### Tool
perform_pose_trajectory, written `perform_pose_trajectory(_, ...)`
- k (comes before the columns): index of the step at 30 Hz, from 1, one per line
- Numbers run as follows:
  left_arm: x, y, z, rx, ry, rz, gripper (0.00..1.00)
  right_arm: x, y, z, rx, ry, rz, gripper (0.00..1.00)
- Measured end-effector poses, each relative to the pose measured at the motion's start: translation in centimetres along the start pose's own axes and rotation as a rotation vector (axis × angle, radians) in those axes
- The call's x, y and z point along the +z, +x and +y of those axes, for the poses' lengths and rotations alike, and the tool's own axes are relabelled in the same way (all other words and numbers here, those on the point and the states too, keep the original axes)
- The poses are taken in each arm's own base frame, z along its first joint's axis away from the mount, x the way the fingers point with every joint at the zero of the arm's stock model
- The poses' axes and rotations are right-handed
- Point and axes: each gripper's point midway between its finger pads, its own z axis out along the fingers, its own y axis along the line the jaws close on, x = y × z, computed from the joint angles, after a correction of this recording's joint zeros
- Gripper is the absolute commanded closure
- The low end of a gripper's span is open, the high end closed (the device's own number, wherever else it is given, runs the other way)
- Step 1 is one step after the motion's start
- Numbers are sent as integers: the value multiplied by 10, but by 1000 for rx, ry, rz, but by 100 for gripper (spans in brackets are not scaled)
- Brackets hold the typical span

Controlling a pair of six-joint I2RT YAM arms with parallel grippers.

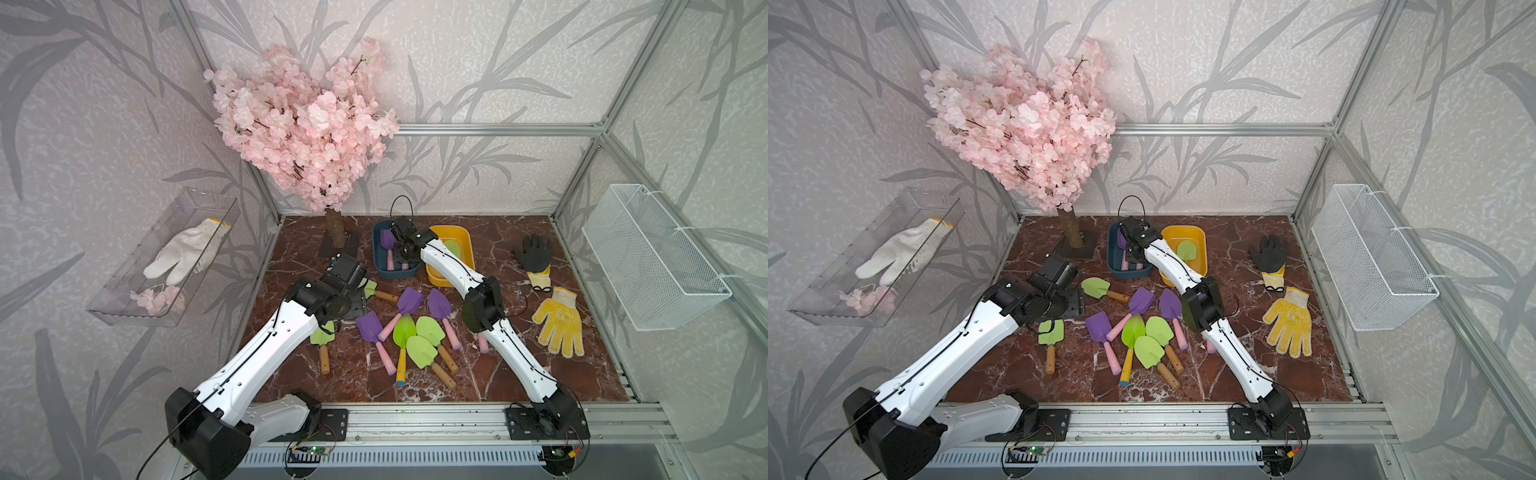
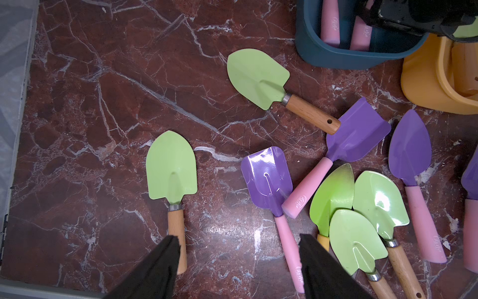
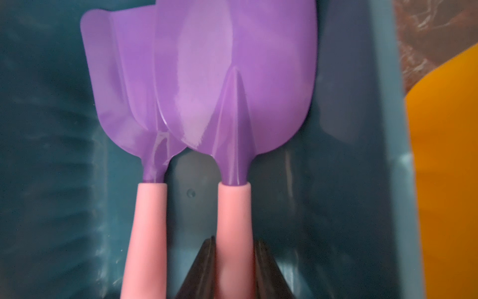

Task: Sort the small shovels by color and place them into the storage box
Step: Place the shovel in the storage box.

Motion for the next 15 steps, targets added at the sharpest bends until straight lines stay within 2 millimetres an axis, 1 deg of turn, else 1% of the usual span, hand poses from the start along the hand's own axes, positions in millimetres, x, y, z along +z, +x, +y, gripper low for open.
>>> perform_pose_trajectory(15,0,0,0,3,0,0,24,1,1,0,11,-12,9,73)
